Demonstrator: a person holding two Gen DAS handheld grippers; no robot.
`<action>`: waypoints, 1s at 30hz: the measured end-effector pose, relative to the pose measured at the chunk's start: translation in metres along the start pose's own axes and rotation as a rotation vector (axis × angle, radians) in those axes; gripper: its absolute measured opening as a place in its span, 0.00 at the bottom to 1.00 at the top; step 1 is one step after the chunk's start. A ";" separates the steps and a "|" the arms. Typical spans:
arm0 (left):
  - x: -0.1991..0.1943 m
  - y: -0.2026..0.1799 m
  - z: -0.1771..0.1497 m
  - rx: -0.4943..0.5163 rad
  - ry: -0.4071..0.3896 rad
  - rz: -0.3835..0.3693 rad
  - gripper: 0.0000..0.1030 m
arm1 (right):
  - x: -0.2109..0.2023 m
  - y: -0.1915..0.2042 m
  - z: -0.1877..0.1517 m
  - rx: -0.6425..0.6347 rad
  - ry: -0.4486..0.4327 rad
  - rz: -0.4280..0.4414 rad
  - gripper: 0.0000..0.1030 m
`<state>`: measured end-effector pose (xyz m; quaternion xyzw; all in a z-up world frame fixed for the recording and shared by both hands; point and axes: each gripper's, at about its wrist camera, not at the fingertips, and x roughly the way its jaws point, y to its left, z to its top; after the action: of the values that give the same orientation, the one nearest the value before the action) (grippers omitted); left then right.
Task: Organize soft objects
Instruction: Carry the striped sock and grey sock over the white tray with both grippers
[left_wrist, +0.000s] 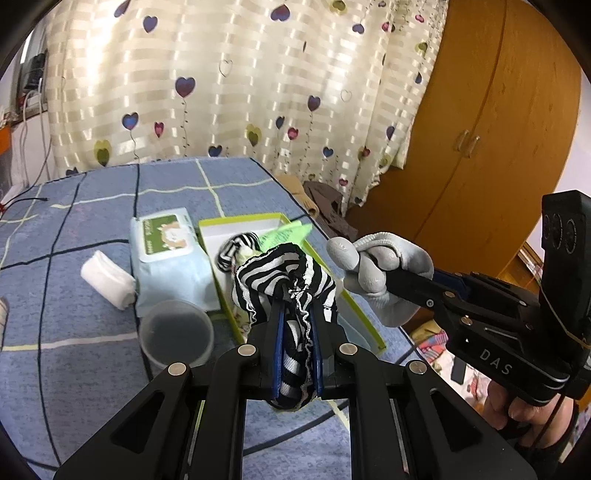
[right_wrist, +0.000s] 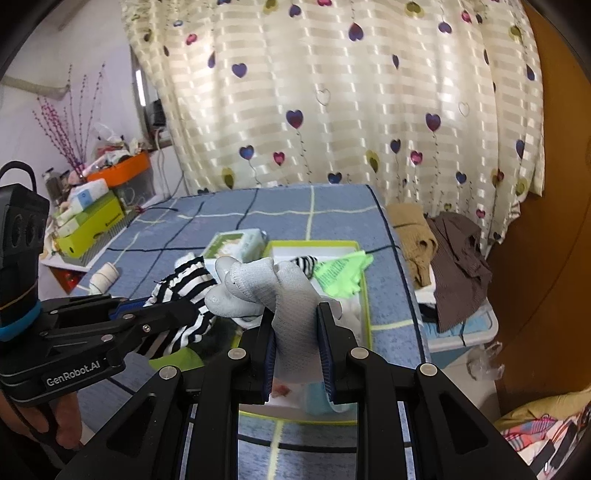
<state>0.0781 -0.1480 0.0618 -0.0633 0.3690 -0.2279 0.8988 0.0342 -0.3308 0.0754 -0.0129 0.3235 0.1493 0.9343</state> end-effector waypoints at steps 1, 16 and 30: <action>0.003 -0.001 -0.001 0.004 0.010 -0.004 0.13 | 0.001 -0.002 -0.001 0.004 0.004 -0.002 0.19; 0.041 -0.014 -0.026 0.013 0.143 -0.056 0.13 | 0.024 -0.023 -0.032 0.032 0.102 -0.017 0.19; 0.077 -0.012 -0.044 -0.004 0.265 -0.079 0.13 | 0.064 -0.033 -0.053 0.033 0.214 0.006 0.19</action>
<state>0.0917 -0.1915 -0.0151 -0.0489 0.4821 -0.2687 0.8324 0.0596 -0.3512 -0.0083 -0.0125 0.4241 0.1446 0.8939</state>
